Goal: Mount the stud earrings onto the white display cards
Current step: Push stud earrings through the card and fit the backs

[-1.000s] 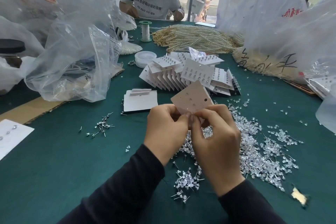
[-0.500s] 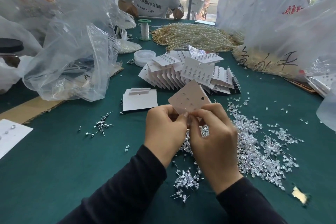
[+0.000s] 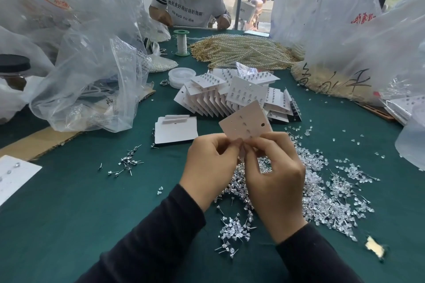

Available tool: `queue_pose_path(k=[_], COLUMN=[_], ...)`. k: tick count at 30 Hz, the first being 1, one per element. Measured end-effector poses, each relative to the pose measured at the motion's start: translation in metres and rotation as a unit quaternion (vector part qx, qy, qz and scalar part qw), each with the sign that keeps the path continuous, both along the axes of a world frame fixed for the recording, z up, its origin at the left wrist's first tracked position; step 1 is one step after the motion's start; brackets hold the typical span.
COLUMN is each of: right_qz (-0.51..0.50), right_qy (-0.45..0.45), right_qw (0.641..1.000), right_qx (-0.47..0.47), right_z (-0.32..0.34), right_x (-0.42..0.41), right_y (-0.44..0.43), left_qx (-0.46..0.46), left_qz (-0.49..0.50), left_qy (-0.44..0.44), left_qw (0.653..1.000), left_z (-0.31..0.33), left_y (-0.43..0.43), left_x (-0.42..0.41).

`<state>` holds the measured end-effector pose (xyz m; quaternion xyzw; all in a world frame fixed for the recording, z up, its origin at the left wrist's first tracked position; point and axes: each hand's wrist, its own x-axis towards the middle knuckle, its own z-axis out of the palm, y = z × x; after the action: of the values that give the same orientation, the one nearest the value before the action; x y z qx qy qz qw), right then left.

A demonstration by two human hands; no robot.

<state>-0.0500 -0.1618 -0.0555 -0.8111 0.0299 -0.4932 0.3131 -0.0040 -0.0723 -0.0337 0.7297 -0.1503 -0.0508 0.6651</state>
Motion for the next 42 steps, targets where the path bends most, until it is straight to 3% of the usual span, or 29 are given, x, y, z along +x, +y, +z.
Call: queue_pose_path(k=[10,19,23,25,29,31,34,37,40,42], right_qz=[0.003,0.017,0.017,0.021,0.030,0.031,0.041,0.091,0.173,0.243], right_qy=[0.025,0.023,0.024,0.016,-0.014,-0.025,-0.021,0.010,0.029,0.037], right_qw=[0.999,1.000,0.999,1.000,0.999,0.998,0.993,0.972,0.920,0.861], right_qx=[-0.020,-0.011,-0.016,-0.014,0.012,0.041,0.107,0.214,0.351,0.444], right_z=[0.001,0.001,0.002,0.004,0.012,0.015,0.020,0.024,0.030,0.035], right_x=[-0.001,-0.002,-0.003,-0.004,-0.006,-0.008,-0.010,-0.013,-0.018,-0.021], right_y=[-0.001,0.002,0.003,0.005,0.006,0.002,-0.003,-0.008,-0.018,-0.028], left_qx=[0.076,0.114,0.115,0.111,0.176,0.253,0.400,0.456,0.448,0.406], left_qz=[0.032,0.029,-0.024,-0.096,-0.230,-0.238,-0.285,-0.290,-0.277,-0.267], left_qy=[-0.116,-0.161,-0.131,-0.093,-0.019,-0.039,-0.103,-0.162,-0.197,-0.215], left_qw=[0.990,0.980,0.984,0.985,0.957,0.937,0.865,0.826,0.827,0.847], left_z=[-0.001,0.000,0.006,0.016,0.036,0.036,0.028,0.015,0.012,0.012], left_y=[0.002,0.005,0.011,0.022,0.056,0.066,0.057,0.041,0.041,0.047], left_x=[-0.004,-0.003,0.004,0.011,0.026,0.029,0.019,0.008,0.005,0.001])
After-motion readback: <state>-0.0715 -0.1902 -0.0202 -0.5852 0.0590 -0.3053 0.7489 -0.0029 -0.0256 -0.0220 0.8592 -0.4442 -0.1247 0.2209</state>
